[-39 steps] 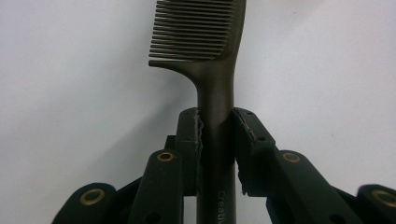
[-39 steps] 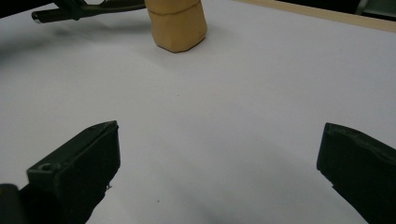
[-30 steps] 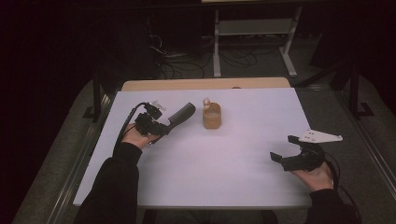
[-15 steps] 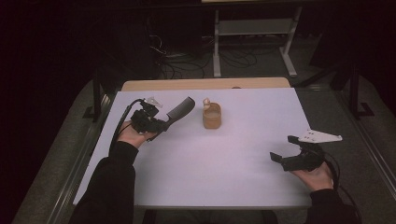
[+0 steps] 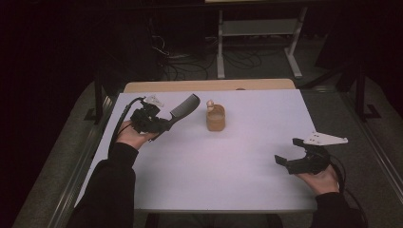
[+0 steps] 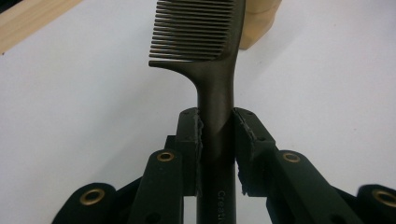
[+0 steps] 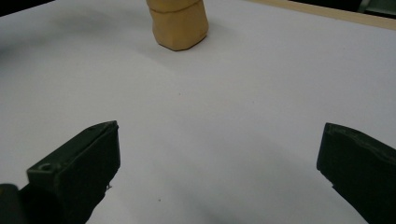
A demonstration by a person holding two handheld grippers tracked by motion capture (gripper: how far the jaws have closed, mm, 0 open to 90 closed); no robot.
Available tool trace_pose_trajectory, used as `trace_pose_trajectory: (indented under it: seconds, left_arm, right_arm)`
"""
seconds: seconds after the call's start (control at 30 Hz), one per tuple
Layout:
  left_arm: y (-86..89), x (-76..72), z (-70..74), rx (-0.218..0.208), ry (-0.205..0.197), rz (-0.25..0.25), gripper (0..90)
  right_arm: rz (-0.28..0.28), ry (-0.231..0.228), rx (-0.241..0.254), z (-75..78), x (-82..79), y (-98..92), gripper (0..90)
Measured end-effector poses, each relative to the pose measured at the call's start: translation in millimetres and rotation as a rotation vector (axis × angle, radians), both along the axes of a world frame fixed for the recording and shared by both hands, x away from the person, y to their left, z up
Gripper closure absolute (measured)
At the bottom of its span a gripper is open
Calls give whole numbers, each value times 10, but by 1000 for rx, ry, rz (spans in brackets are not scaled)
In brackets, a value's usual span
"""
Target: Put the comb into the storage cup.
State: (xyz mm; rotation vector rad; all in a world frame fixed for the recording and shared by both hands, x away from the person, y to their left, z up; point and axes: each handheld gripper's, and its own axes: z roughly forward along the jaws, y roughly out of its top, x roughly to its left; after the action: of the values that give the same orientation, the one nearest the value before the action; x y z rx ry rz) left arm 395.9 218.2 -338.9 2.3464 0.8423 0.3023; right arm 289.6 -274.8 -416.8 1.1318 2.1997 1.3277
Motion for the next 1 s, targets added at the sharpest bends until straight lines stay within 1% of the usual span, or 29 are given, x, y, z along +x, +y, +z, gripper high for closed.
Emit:
trace_pose_trajectory:
  seconds: [0.23,0.37,0.4,0.43,0.47,0.6,0.87,1.0]
  left_arm:
    - [-44,-64,64,-12,-25,-19,730]
    - [-67,-90,108,-9,-39,-30,730]
    - [-73,-99,116,-17,-40,-28,730]
    - [-72,-104,129,-14,-45,-33,730]
    - [-77,-112,135,-21,-49,-33,730]
    - [-83,-144,164,-29,-59,-41,730]
    - [-90,-206,204,-41,-74,-55,730]
    - [-93,-246,235,-52,-88,-61,731]
  right_arm:
    - [2,2,1,0,-1,6,0]
    - [2,2,2,3,-2,5,0]
    - [3,1,1,4,-2,5,0]
    - [3,1,1,4,-3,5,0]
    - [4,-1,0,6,-3,7,0]
    - [4,-4,0,12,-5,8,0]
    - [8,-24,6,72,-17,24,0]
    - [11,-25,5,110,-16,42,0]
